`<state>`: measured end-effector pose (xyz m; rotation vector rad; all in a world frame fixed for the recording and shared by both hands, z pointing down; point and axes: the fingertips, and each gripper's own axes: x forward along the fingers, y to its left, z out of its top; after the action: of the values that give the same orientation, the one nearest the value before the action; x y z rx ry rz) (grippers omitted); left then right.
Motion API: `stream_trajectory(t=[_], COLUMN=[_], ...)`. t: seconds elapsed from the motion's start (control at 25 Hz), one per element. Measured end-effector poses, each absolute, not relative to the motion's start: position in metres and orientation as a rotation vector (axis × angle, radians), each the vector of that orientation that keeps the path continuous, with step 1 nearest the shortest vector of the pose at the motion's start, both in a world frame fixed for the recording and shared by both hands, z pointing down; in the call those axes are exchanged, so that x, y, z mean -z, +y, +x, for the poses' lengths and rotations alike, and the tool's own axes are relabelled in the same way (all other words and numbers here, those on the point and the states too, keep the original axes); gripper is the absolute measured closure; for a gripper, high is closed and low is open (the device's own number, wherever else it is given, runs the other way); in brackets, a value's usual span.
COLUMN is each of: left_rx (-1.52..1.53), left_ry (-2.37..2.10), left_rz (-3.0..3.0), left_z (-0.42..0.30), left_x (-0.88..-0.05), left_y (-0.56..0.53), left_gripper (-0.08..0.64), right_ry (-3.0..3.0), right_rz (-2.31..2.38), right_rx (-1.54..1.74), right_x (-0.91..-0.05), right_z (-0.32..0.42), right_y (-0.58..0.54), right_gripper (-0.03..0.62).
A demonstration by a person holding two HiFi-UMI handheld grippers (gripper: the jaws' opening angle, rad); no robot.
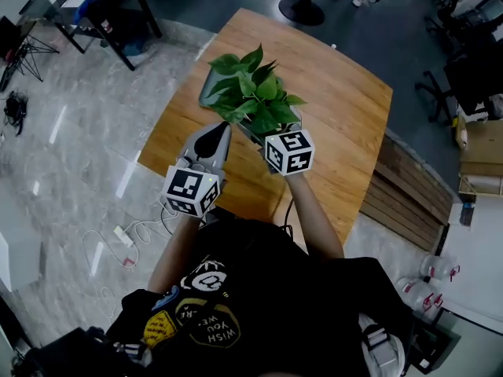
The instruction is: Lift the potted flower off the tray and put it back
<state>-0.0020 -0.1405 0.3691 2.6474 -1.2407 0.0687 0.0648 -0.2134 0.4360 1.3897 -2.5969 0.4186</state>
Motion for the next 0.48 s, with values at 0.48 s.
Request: stream_trajectory(t=[0.48], left_rx=[-0.125], left_ry=[-1.298], left_rz=[2.565], left_z=[-0.019], left_x=[-0.405], left_y=[-0.158], left_gripper=[0.563], right_ry=[-2.641], right_rz=[1.344], right_rx=[-0.452], right_x=[-0.47], right_z=[0.055], right_y=[-0.251], right_gripper=[0.052])
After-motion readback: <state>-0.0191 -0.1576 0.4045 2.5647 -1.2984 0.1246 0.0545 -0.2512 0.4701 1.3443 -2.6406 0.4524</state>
